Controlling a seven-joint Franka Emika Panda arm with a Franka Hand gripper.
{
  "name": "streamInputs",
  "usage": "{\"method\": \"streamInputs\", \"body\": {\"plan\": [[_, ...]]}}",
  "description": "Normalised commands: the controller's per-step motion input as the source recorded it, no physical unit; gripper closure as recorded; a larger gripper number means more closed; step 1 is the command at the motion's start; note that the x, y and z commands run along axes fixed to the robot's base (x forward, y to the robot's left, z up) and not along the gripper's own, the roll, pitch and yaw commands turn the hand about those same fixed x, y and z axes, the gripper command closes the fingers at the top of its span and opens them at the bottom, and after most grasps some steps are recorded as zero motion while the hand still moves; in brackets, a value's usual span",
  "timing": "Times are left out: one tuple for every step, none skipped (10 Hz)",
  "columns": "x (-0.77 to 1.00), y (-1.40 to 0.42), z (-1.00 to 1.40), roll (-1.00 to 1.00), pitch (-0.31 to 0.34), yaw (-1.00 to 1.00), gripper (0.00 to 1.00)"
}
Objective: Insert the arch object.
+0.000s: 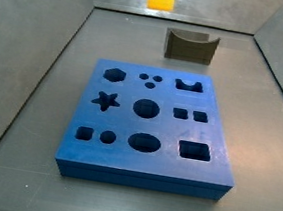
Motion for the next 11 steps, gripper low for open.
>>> {"method": "streamInputs", "body": {"plan": [[0.18,0.03,-0.29,0.09,-0.007,-0.96,1.00],[0.18,0.03,-0.30,0.09,-0.004,-0.96,1.00],[0.22,0.03,-0.31,0.11,0.000,-0.94,1.00],[0.25,0.02,-0.33,0.13,0.000,-0.92,1.00],[0.25,0.01,-0.33,0.13,0.000,-0.93,1.00],[0.25,0.01,-0.33,0.13,0.000,-0.92,1.00],[0.25,0.01,-0.33,0.13,0.000,-0.93,1.00],[0.25,0.01,-0.32,0.13,0.000,-0.93,1.00],[0.24,0.01,-0.32,0.13,0.000,-0.94,1.00],[0.22,0.01,-0.31,0.12,0.000,-0.95,1.00],[0.11,0.00,-0.28,0.09,-0.010,-1.00,1.00]]}}
